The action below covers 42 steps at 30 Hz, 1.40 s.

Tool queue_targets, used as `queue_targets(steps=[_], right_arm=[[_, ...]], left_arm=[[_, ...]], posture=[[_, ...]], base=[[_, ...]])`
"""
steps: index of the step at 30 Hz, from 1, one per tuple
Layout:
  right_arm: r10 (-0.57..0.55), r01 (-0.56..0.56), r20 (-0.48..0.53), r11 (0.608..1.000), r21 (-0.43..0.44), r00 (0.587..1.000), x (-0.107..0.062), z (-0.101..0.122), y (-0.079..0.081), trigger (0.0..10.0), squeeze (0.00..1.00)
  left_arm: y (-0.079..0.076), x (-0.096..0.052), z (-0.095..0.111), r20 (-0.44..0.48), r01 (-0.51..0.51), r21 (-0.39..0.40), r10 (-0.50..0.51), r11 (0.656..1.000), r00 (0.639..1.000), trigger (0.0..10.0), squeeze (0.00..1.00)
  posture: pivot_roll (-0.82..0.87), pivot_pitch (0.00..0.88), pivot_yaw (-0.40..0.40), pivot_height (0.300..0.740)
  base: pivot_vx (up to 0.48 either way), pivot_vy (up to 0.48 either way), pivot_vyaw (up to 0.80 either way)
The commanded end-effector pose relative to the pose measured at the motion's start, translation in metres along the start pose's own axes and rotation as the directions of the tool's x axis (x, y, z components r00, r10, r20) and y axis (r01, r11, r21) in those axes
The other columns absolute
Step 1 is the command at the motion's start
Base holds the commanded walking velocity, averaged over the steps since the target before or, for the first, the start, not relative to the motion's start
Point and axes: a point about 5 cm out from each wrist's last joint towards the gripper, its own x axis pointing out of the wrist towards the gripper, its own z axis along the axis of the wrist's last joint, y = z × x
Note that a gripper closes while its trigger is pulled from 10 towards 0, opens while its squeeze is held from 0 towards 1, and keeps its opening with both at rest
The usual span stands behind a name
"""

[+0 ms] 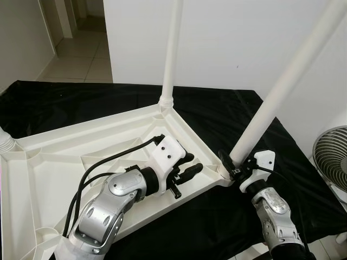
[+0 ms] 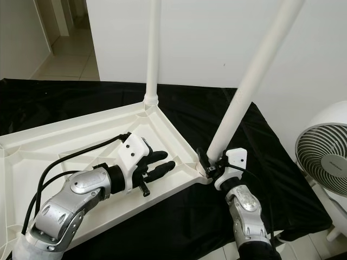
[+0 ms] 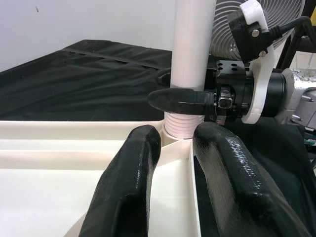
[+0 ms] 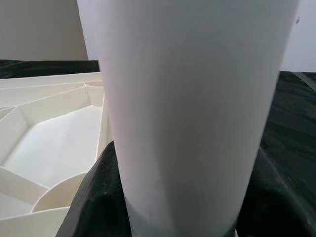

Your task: Building children table

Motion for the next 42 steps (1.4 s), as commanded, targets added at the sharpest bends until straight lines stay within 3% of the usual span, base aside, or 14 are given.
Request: queue_targets(steps=[1,24,42], right_arm=[[-0.044,0.056,-0.302,0.998,0.031,0.952,-0.031,-0.057,-0.004,10.0,0.00],[-0.223,0.244,-0.302,0.969,0.034,0.927,-0.027,-0.061,-0.009,10.0,0.00],[-0.375,0.395,-0.289,0.919,0.010,0.881,-0.020,-0.058,-0.010,10.0,0.00]], left_arm=[[0.001,0.000,0.003,0.007,-0.031,0.011,0.031,0.999,0.999,10.0,0.00],[0.002,0.000,0.005,0.008,-0.036,0.014,0.036,0.999,0.999,10.0,0.00],[0.002,0.000,0.006,0.012,-0.034,0.012,0.034,0.999,0.999,10.0,0.00]], posture=[[0.05,0.059,-0.016,0.740],[0.05,0.071,-0.010,0.740],[0.05,0.077,-0.012,0.740]], base=[[0.000,0.000,0.00],[0.000,0.000,0.00],[0.000,0.000,0.00]])
